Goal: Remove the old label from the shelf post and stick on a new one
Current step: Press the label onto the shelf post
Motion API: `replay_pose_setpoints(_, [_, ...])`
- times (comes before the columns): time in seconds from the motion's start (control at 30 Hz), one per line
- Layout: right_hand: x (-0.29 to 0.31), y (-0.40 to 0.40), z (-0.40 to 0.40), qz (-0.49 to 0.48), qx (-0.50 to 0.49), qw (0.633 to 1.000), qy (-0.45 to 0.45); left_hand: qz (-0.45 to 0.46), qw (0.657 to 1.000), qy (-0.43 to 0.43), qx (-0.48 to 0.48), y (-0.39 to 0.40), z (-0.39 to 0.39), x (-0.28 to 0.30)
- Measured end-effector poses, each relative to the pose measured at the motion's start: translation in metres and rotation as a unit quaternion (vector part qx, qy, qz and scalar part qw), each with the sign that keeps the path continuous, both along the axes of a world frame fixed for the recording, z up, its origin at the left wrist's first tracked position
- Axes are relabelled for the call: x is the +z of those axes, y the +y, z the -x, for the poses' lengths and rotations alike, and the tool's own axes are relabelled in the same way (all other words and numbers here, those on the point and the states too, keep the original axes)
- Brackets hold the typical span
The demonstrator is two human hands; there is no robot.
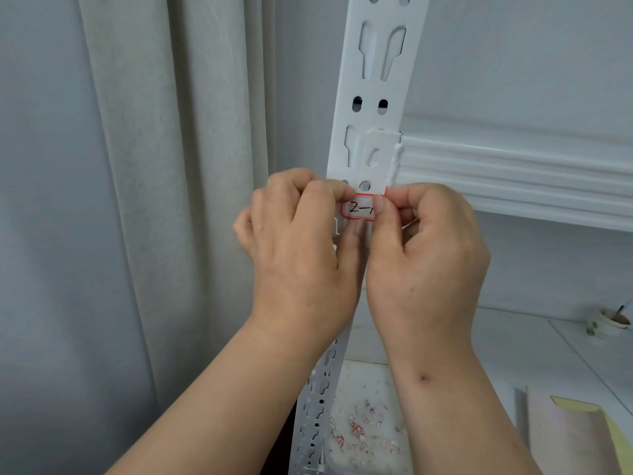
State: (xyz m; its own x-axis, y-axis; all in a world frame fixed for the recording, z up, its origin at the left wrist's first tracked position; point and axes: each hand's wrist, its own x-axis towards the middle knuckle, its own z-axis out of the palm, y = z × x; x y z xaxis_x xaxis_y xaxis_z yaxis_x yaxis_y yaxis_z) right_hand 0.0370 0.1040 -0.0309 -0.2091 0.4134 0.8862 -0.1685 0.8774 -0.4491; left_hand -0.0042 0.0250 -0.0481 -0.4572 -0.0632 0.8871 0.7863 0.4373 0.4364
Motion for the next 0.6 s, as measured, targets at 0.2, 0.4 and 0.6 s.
replay_pose_setpoints(0.2, [0.000,-0.003,0.001,-0.012,-0.014,1.000,-0.003,-0.055,0.997,-0.035,-0.028,0.006,0.002,0.006])
replay_pose_setpoints(0.4, [0.003,-0.002,0.001,-0.003,0.001,0.999,-0.036,-0.105,0.986,-0.094,-0.091,0.008,0.004,0.011])
replay_pose_setpoints(0.6, [0.005,-0.002,-0.001,-0.014,0.018,0.997,-0.072,-0.101,0.982,-0.114,-0.108,0.007,0.003,0.012])
